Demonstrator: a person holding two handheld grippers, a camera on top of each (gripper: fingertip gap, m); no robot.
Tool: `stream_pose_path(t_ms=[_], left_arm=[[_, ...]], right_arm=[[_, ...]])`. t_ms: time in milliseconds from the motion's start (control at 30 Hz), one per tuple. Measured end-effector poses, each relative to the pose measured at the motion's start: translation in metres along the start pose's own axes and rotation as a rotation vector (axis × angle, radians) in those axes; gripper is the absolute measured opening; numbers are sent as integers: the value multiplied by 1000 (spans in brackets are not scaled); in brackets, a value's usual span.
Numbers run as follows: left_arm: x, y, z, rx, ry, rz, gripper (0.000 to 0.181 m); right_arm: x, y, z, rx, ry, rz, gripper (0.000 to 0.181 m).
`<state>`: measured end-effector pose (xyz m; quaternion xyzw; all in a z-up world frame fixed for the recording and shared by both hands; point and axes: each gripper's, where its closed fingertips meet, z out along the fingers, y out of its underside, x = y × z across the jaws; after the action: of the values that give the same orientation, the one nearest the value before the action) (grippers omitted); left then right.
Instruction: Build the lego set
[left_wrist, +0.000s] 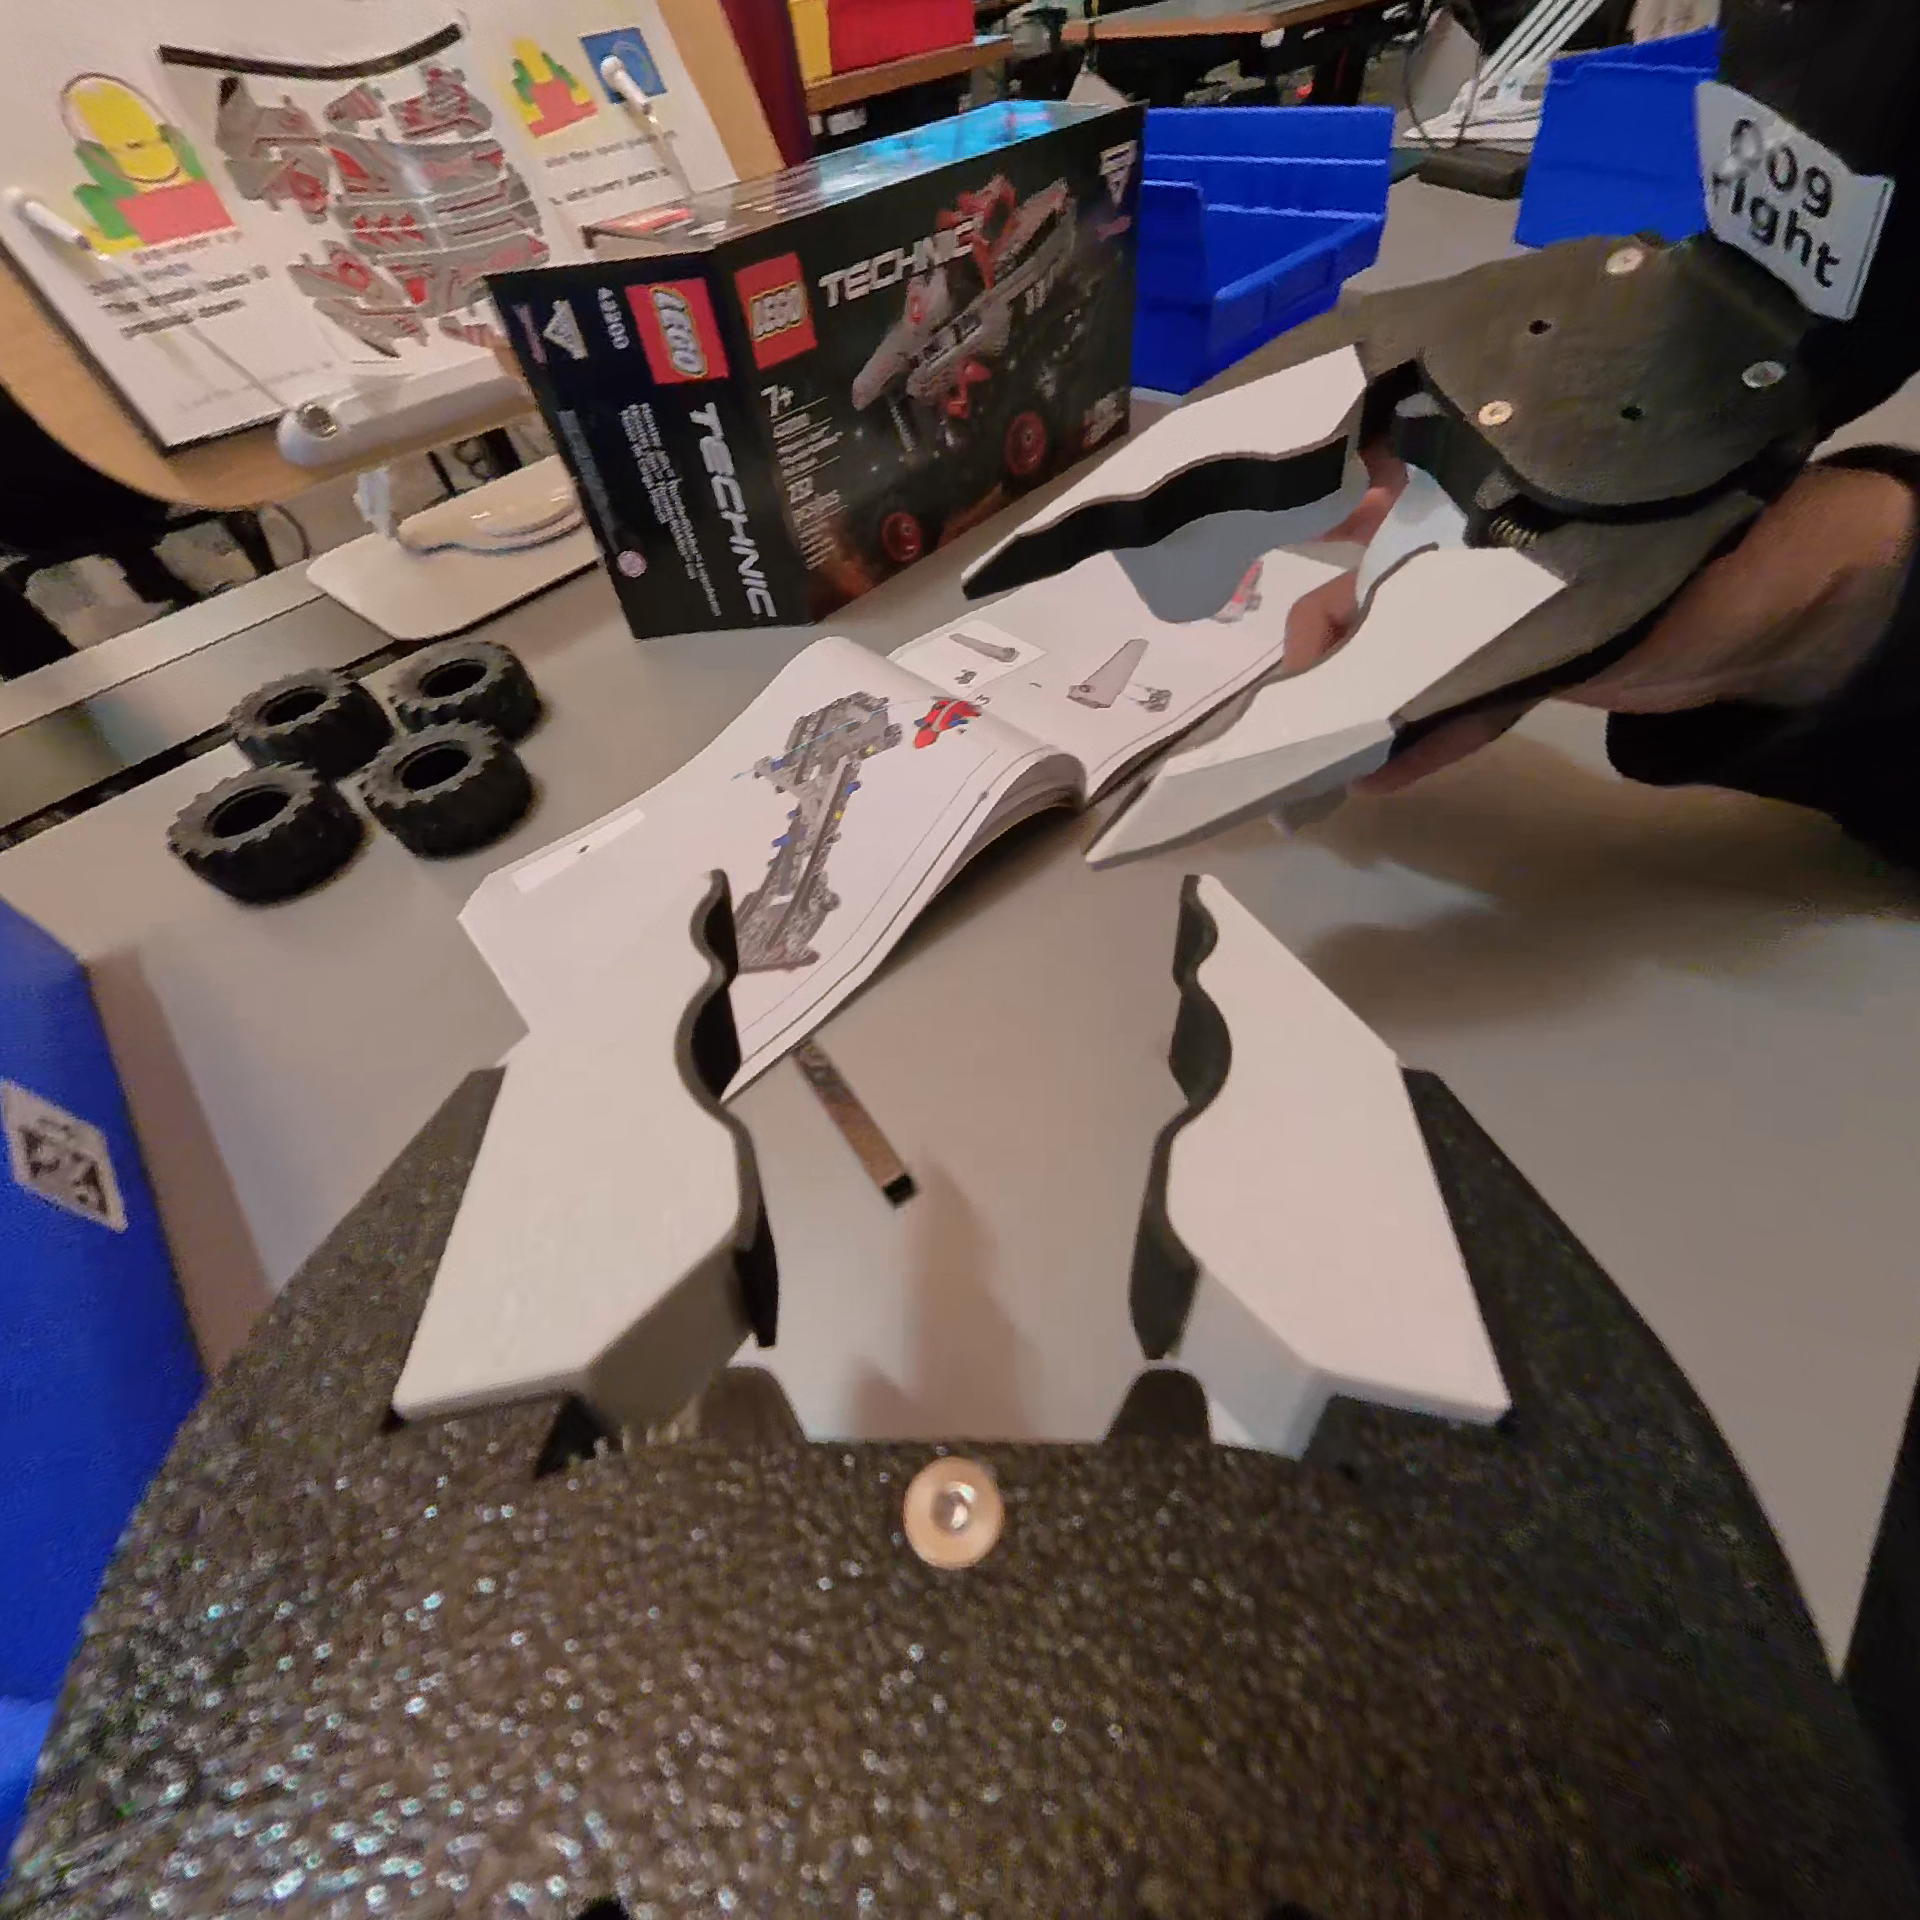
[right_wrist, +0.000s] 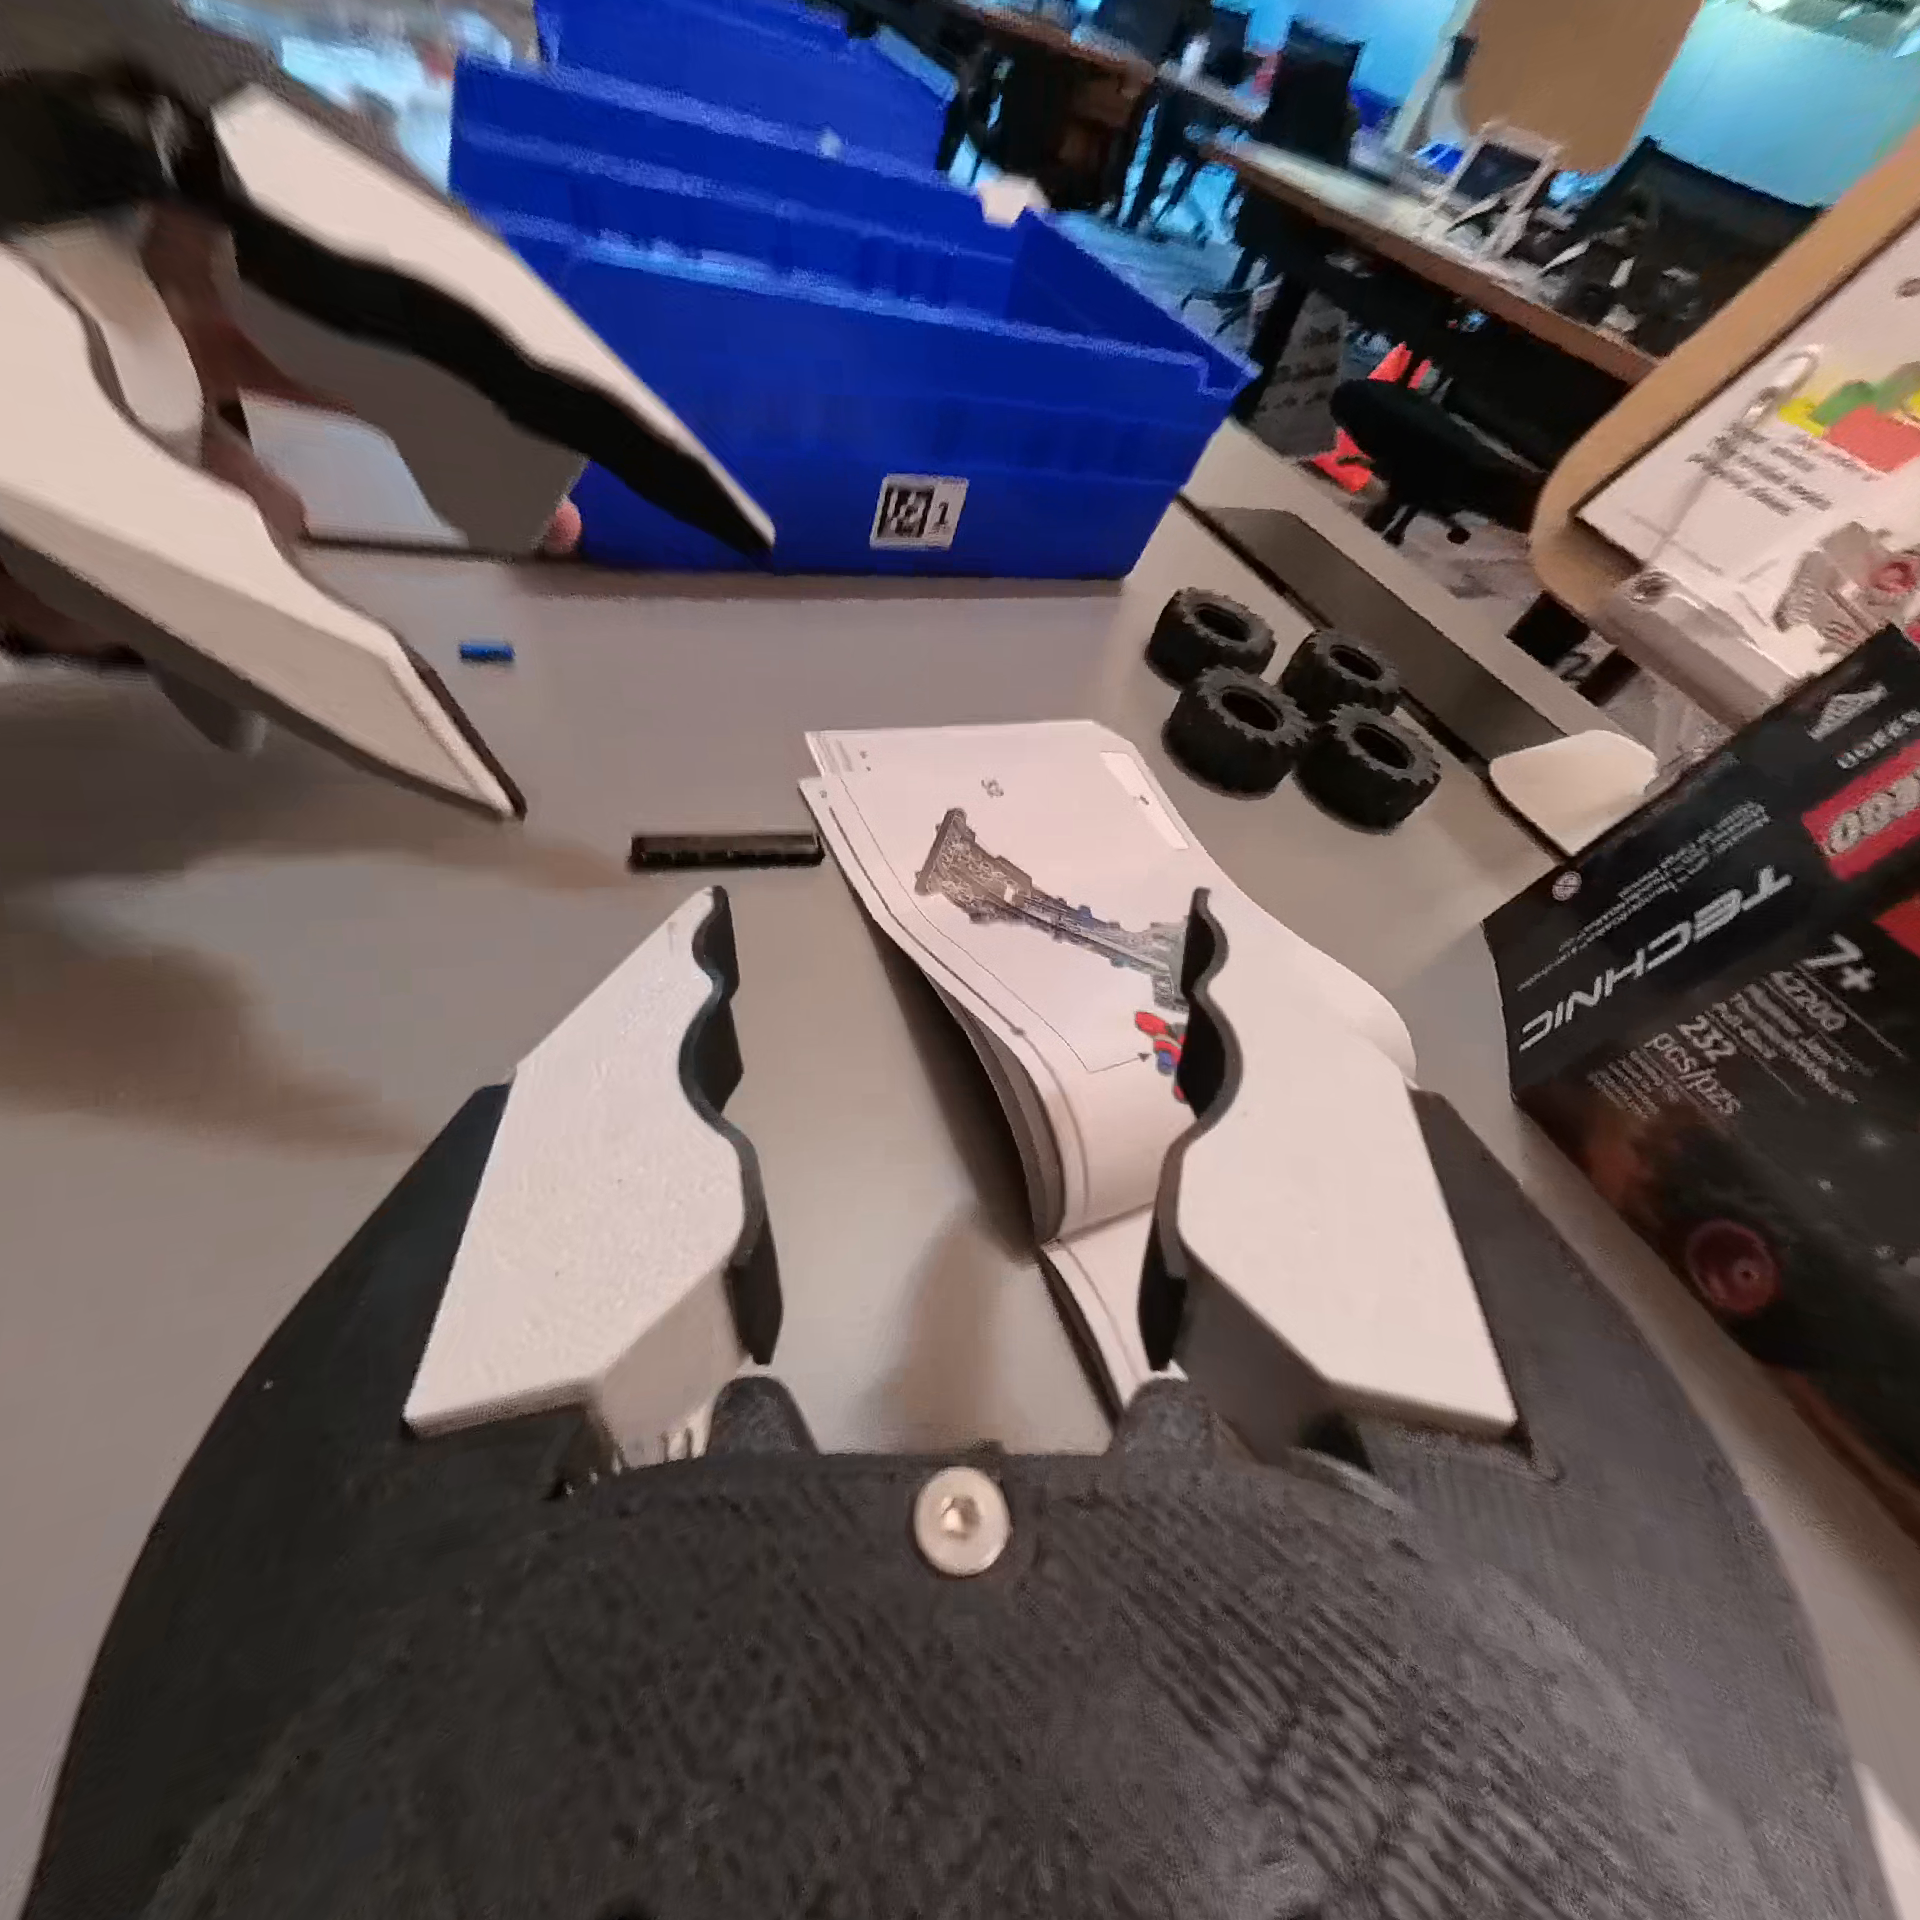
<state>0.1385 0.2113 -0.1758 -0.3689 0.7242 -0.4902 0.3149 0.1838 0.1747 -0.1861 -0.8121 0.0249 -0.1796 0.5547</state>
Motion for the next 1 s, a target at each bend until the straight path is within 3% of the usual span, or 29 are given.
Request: stream_pose_path(t_ms=[100, 267, 367, 467, 567, 667, 767, 900, 1000], left_arm=[[-14, 12, -5, -52, -48, -2, 83], [-31, 32, -5, -181, -73, 54, 75], [-36, 25, 17, -184, -15, 50, 60], [-36, 11, 51, -194, 112, 4, 28], [-40, 11, 88, -295, 212, -56, 15], [-44, 23, 110, -422, 288, -46, 7], [-53, 42, 110, -566, 312, -31, 0], [-83, 67, 101, -679, 167, 40, 0], [-88, 70, 99, -644, 130, 38, 0]], right_arm=[[25, 26, -9, -195, 30, -83, 84], [66, 81, -51, -453, 96, 61, 41], [67, 89, -43, -410, 80, 80, 33], [55, 82, -23, -345, 49, 38, 13], [38, 91, -7, -423, 30, -64, 0], [37, 88, 6, -466, 109, -167, 0], [32, 83, 20, -478, 113, -185, 0], [31, 82, 24, -520, 124, -215, 0], [30, 83, 21, -511, 135, -220, 0]])
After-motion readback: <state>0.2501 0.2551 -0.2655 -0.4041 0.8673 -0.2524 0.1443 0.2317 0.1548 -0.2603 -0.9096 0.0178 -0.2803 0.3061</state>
